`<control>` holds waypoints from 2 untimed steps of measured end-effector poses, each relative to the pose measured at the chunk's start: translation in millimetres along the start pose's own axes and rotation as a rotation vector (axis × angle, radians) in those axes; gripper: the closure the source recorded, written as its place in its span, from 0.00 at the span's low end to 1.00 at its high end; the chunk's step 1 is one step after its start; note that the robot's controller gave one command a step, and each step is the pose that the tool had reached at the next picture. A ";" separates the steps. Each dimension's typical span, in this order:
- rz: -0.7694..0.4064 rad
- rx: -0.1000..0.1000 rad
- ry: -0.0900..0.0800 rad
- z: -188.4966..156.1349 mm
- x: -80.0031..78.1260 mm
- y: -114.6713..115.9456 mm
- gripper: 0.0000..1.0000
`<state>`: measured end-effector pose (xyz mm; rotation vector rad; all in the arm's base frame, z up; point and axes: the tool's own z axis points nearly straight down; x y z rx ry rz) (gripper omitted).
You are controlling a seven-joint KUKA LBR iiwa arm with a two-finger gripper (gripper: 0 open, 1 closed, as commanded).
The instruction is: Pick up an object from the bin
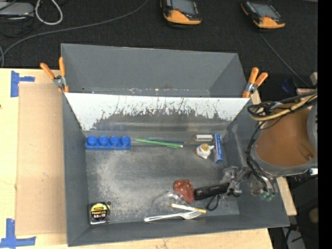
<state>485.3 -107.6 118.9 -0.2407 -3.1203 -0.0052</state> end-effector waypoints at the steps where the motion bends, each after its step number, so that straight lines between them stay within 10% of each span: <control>1: -0.002 0.000 -0.003 -25.8 -0.7 -0.2 1.00; 2: -0.003 -0.001 -0.003 -43.3 -0.5 -0.1 1.00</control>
Offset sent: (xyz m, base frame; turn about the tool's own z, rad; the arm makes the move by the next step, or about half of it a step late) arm 0.0011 -0.0002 0.0529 -0.0008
